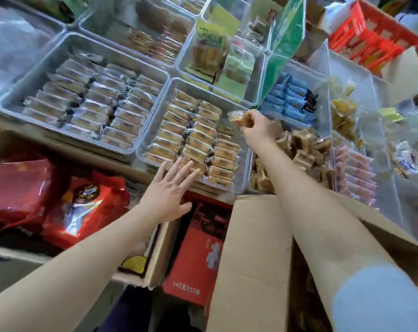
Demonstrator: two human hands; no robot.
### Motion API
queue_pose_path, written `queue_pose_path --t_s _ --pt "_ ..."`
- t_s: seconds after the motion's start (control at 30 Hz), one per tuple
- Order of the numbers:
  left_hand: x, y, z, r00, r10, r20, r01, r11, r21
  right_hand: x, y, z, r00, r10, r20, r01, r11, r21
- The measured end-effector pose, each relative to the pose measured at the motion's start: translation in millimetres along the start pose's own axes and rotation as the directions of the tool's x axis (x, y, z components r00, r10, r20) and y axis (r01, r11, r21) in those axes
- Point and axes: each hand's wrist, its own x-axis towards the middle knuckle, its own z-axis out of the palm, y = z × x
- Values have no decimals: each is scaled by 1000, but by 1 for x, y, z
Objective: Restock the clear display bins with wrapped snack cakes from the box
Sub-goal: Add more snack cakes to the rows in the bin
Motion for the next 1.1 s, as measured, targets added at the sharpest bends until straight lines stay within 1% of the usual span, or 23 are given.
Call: queue_pose_path --t_s 0.07,0.13,0.2,0.23,0.3,0.37,0.43,0.53,0.6,0.67,0.73,0.8,0.83,0.87,0.9,0.93,0.97,1.03,1.1 --pt "1 -2 6 1000 11 -24 -11 1000 -19 18 6 25 999 -28 23 30 994 -103" --pt "2 -6 11 998 25 -52 -27 999 -36 29 9 45 996 -61 59 73 966 -248" --pt "3 -9 13 997 44 -60 -47 998 -45 34 8 60 989 -65 131 109 923 -369" --pt "4 -9 13 998 49 -48 -51 998 -44 36 8 67 980 -41 197 118 911 -396" --pt "4 -9 11 999 52 -18 -52 998 -43 37 6 78 934 36 356 110 918 -382" --pt "4 -7 9 999 48 -18 -49 997 -53 35 3 84 883 114 454 50 941 -334" --pt "4 -7 9 999 49 -22 -50 997 -52 30 1 86 860 155 486 23 940 -342" --pt "5 -10 9 998 57 -30 -59 997 -49 22 -5 81 865 155 477 42 925 -377" --pt "3 -9 5 998 55 -27 -56 997 -51 14 -16 63 865 106 490 83 934 -347" --pt "1 -5 -2 999 37 2 -37 996 -80 -3 -26 29 865 21 502 134 953 -271" --pt "4 1 -17 996 -13 85 25 989 -143 -35 -29 -18 873 -70 483 161 975 -151" --pt "11 13 -43 984 -84 155 129 942 -310 -79 -22 -65 887 -150 437 169 986 -6" --pt "13 23 -58 981 -123 153 178 884 -432 -103 -14 -86 897 -175 406 167 984 57" --pt "12 39 -72 980 -155 124 198 808 -555 -127 -2 -106 906 -184 380 154 982 107" --pt "10 57 -85 982 -173 72 178 738 -651 -148 13 -122 914 -173 366 128 981 144" --pt "4 81 -96 986 -165 2 118 699 -705 -169 31 -136 921 -141 363 84 982 168" --pt "-4 107 -106 988 -133 -77 36 690 -723 -187 50 -146 925 -102 367 34 982 186" --pt "-22 162 -117 974 -20 -224 -146 702 -697 -217 95 -154 929 -17 370 -61 978 198" --pt "-38 214 -114 940 102 -324 -275 789 -549 -237 144 -144 926 75 369 -160 965 206"
